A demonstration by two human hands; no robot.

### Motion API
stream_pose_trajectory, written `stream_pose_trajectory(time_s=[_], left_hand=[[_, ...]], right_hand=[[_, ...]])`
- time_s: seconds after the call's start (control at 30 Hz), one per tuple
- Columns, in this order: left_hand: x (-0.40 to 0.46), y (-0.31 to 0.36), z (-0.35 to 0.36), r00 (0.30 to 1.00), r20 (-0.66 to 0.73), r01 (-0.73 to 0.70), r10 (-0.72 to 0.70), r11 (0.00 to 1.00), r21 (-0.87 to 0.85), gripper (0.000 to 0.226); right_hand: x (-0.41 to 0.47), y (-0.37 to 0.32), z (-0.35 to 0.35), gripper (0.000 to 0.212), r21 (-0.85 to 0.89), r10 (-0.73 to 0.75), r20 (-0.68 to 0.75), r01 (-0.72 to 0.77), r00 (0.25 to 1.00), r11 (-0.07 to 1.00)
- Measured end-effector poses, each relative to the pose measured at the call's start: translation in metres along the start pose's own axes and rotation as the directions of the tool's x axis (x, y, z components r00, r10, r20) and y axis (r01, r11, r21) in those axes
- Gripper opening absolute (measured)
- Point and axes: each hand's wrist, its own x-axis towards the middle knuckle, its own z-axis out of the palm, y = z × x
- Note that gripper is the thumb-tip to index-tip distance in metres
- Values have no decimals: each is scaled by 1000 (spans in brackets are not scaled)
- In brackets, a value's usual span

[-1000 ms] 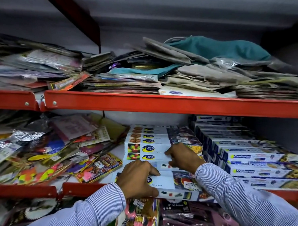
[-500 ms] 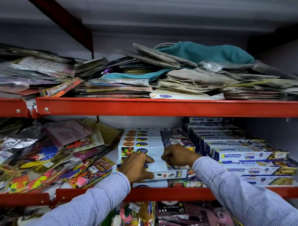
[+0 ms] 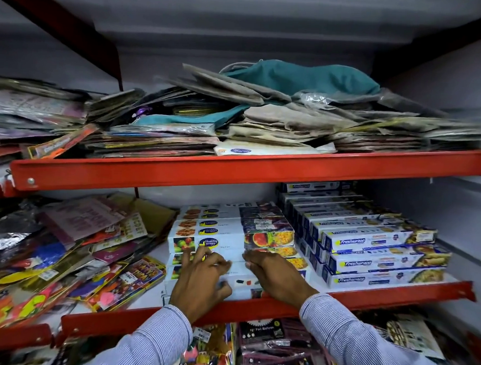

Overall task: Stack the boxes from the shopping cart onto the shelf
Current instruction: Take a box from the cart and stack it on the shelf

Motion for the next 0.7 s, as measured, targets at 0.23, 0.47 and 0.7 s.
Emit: stream_pose_trajectory(time_s=[0.23, 0.47, 0.7], left_hand=[[0, -2, 7, 995, 81, 70, -52, 971, -229, 55], [-4, -7, 13, 996, 86, 53, -32, 965, -257, 56], [-8, -11, 15, 997, 80, 24, -4, 968, -251, 57]], right_hand=[[2, 1, 0, 45, -2, -18, 9, 18, 1000, 1000], [-2, -2, 1, 46, 14, 17, 8, -17, 1000, 1000], [-5, -5, 3, 49, -21, 47, 14, -47, 999, 999]])
